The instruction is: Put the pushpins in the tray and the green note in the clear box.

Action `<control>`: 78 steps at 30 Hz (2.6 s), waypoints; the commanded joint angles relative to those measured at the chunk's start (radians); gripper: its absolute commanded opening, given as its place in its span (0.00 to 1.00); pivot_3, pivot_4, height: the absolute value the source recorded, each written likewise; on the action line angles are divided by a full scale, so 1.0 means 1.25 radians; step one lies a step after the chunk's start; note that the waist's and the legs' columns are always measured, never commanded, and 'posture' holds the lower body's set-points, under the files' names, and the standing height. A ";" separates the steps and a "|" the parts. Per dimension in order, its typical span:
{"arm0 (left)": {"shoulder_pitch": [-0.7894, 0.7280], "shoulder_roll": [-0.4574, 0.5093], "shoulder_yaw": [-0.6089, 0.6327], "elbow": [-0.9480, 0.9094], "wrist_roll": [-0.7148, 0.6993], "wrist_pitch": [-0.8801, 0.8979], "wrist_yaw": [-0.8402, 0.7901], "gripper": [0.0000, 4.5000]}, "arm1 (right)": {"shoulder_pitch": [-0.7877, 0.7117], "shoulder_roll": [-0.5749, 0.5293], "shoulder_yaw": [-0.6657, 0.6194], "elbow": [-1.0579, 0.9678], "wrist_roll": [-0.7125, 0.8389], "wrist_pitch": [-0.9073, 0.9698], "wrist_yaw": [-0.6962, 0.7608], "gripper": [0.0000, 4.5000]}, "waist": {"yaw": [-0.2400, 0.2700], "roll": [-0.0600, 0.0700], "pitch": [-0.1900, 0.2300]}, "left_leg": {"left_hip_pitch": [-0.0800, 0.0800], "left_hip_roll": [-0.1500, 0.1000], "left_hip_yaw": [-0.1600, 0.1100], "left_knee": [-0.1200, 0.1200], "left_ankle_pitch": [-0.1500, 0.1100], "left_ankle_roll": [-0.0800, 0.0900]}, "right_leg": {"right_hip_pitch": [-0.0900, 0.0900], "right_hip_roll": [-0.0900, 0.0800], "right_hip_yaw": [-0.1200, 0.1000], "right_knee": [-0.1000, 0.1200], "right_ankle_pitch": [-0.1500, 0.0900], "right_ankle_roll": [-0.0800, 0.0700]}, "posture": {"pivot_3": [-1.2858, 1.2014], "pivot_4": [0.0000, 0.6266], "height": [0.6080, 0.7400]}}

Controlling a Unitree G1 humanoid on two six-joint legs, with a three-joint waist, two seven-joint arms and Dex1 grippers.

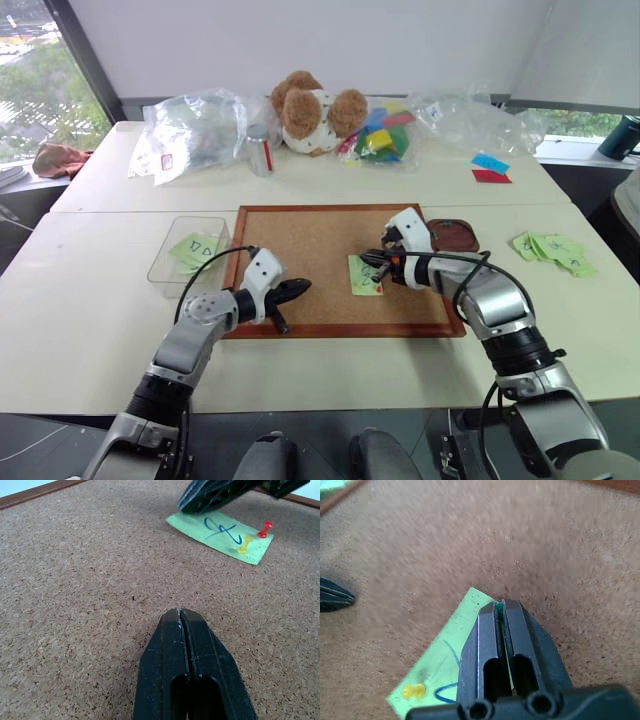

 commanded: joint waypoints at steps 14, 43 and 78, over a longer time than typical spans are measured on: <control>0.016 -0.006 -0.006 0.048 0.025 -0.001 0.011 0.00 | -0.137 -0.089 -0.199 0.191 0.006 -0.073 -0.083 0.00 | -0.001 0.000 0.000 | 0.010 0.000 0.000 -0.002 -0.003 0.005 | 0.010 0.000 0.001 -0.002 0.000 0.000 | 0.52 0.24 1.00; 0.025 -0.013 0.002 0.059 0.037 -0.024 0.013 0.00 | -0.190 -0.097 -0.222 0.597 -0.057 -0.213 -0.141 1.00 | -0.001 0.003 -0.002 | 0.010 0.000 0.000 -0.002 -0.003 0.005 | 0.011 0.000 0.001 -0.002 0.000 0.000 | 0.52 0.24 1.00; 0.030 -0.003 0.005 0.037 0.029 -0.007 -0.002 0.00 | 0.183 -0.128 -0.013 -0.247 0.073 0.039 0.054 0.47 | 0.001 0.005 -0.002 | 0.010 0.001 0.000 -0.004 -0.004 0.006 | 0.011 -0.001 0.001 -0.004 0.000 0.000 | 0.52 0.24 1.00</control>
